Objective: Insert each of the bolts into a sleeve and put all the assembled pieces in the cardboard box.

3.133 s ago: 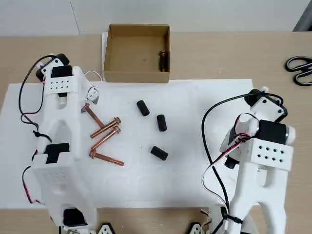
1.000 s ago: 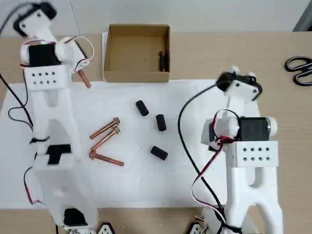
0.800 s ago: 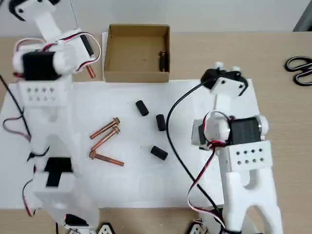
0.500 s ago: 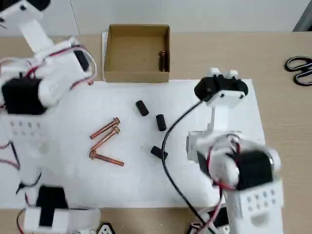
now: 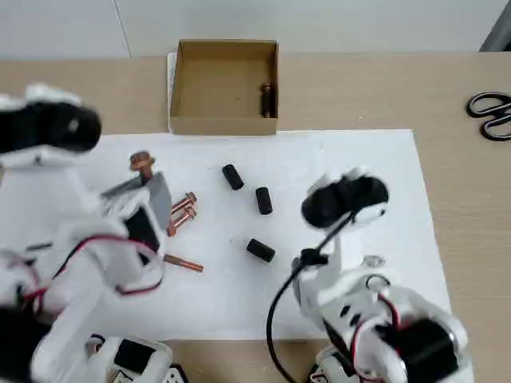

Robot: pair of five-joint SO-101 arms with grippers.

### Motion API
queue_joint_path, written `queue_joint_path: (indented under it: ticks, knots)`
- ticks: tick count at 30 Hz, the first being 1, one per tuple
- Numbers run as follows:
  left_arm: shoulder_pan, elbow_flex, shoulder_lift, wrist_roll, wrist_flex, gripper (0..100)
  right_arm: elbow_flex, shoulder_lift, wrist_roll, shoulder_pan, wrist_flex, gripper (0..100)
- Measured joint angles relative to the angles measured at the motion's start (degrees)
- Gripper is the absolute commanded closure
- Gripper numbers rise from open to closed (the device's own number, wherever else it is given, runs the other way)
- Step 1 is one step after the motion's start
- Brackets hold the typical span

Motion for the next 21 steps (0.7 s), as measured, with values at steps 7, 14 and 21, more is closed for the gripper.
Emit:
queue_joint_path:
  ticks: [7, 14, 21]
  knots:
    - [0.18, 11.43, -10.55, -3.16, 0.0, 100, 5.98, -6.42, 0.0, -7.82, -3.16, 99.5]
    - [0.18, 25.05, -22.42, -5.54, -2.02, 100, 10.64, -7.91, 3.78, -11.69, -14.42, 99.5]
    - [0.18, 37.71, -32.44, -5.54, -13.45, 100, 17.76, -8.26, 5.27, -11.69, -25.67, 99.5]
